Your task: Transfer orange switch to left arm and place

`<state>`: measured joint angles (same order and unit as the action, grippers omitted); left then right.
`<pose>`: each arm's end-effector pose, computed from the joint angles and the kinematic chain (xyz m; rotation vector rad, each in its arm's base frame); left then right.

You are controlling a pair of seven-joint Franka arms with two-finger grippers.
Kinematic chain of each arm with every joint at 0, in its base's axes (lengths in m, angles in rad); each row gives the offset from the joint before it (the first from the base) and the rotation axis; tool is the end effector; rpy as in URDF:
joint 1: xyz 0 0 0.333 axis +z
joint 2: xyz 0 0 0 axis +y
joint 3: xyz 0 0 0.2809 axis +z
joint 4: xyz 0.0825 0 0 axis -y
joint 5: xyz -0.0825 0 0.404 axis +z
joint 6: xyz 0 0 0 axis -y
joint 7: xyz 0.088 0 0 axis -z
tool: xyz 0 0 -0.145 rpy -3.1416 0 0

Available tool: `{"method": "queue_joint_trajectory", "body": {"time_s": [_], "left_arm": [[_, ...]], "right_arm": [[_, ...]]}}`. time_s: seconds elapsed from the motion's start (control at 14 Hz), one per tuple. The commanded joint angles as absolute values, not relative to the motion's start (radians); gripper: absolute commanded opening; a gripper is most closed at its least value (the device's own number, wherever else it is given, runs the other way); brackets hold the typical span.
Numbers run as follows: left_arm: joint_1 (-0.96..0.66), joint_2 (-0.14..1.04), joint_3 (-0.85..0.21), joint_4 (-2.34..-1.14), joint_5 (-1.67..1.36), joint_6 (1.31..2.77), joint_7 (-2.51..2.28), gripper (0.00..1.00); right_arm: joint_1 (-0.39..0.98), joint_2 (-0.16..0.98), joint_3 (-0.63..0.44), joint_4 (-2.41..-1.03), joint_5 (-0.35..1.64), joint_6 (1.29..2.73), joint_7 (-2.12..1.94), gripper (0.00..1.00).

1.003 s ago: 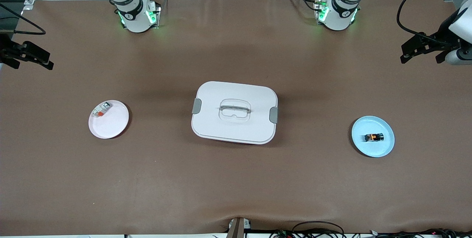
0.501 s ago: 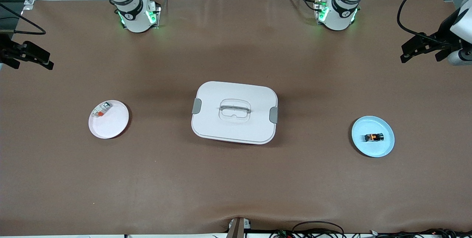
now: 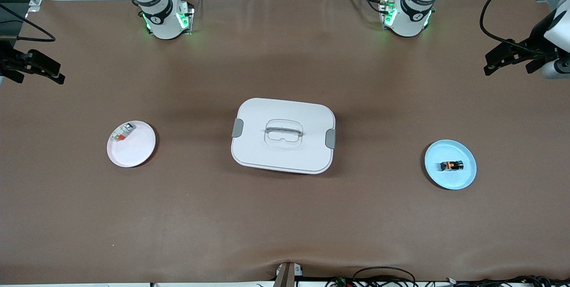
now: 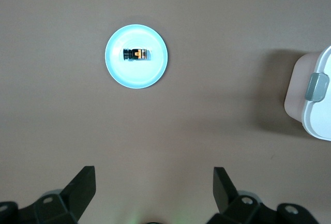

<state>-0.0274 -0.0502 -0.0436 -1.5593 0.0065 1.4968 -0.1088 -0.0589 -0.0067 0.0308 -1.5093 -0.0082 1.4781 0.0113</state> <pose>0.5513 -0.0387 0.5788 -3.1312 -0.0600 0.0180 0.5622 -0.0170 0.5772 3.1325 -0.0628 -0.0385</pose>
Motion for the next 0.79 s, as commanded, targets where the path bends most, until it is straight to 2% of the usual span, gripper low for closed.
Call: {"method": "queue_joint_trajectory", "body": {"time_s": [0.0,0.72], "left_arm": [[-0.028,-0.040,-0.043,-1.537,0.000,1.477,-0.121,1.00],[-0.032,-0.043,-0.043,-1.537,0.008,1.477,-0.120,1.00]], "right_arm": [[-0.067,-0.008,0.041,-1.496,-0.023,1.471,0.002,1.00],[-0.066,-0.008,0.046,-1.496,-0.023,1.471,0.003,1.00]]}}
